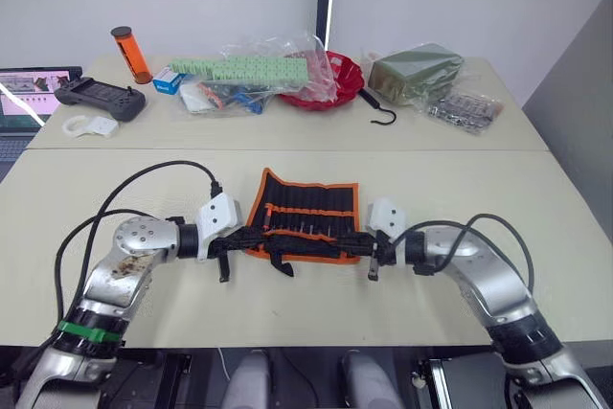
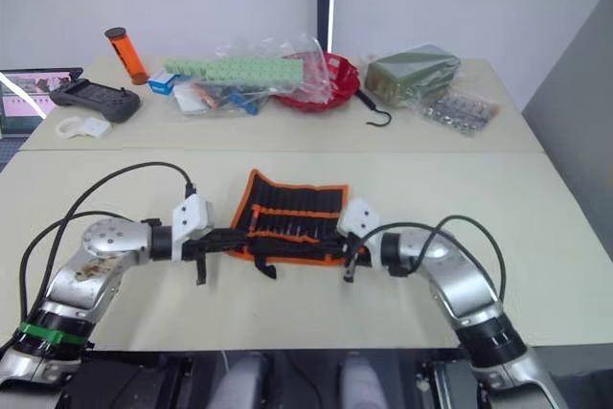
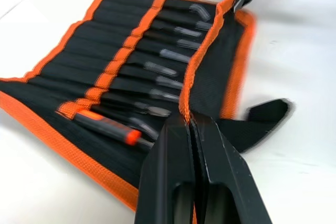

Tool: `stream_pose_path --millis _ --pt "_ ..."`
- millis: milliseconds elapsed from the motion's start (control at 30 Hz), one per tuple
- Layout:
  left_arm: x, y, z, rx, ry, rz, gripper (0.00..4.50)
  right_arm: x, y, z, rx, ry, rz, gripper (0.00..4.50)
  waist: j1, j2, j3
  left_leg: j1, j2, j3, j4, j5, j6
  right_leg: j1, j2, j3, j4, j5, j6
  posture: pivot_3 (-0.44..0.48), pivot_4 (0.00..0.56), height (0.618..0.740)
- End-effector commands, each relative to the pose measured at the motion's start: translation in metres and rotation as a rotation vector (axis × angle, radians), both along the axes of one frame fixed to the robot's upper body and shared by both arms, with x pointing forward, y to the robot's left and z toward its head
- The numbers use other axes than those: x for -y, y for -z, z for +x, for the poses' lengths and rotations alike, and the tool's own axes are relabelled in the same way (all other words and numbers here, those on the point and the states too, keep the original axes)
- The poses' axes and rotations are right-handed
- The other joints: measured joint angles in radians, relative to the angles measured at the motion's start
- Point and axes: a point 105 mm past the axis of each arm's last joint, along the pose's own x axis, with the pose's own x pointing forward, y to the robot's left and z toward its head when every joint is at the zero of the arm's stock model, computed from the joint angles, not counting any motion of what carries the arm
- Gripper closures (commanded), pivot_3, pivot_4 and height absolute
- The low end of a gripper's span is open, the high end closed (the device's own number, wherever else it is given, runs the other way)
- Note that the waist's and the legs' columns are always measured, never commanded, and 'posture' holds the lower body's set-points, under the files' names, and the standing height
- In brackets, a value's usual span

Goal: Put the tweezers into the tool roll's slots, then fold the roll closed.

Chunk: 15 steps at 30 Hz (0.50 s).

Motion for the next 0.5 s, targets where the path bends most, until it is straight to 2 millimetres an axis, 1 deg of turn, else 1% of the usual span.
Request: stream_pose_path --millis 33,133,300,433,500 --pt "0.005 -0.002 0.009 0.070 -0.010 0.019 4.50 -0.002 -0.004 0.009 0.072 0.007 -0.011 4.47 0.000 0.000 0.000 0.000 0.000 0.000 0.000 0.000 0.000 0.000 0.000 0.000 0.000 0.000 0.000 0.000 0.150 0.740" --pt "0.004 0.006 0.013 0.063 -0.028 0.052 4.50 0.000 0.000 0.018 0.080 0.050 -0.020 4.47 0.000 0.000 0.000 0.000 0.000 0.000 0.000 0.000 0.000 0.000 0.000 0.000 0.001 0.000 0.000 0.000 0.150 0.740" --pt "0.002 0.021 0.011 0.019 -0.058 0.095 4.50 0.002 0.011 0.021 0.083 0.076 -0.052 4.47 0.001 0.000 0.000 0.000 -0.001 0.000 0.000 0.000 0.000 0.000 0.000 0.000 0.002 0.000 0.000 0.000 0.150 0.740" --pt "0.003 0.022 0.011 0.005 -0.088 0.069 4.50 0.004 0.015 0.022 0.088 0.100 -0.057 4.47 0.002 0.000 0.000 0.002 -0.001 0.000 0.000 0.000 0.000 0.001 0.000 0.000 0.003 0.000 0.000 0.000 0.150 0.740" --pt "0.003 0.020 0.012 0.010 -0.105 0.049 4.50 0.006 0.015 0.022 0.090 0.109 -0.048 3.91 0.002 0.000 0.000 0.003 -0.001 -0.001 0.000 0.000 0.000 0.002 0.000 0.000 0.003 0.000 0.000 0.000 0.150 0.740"
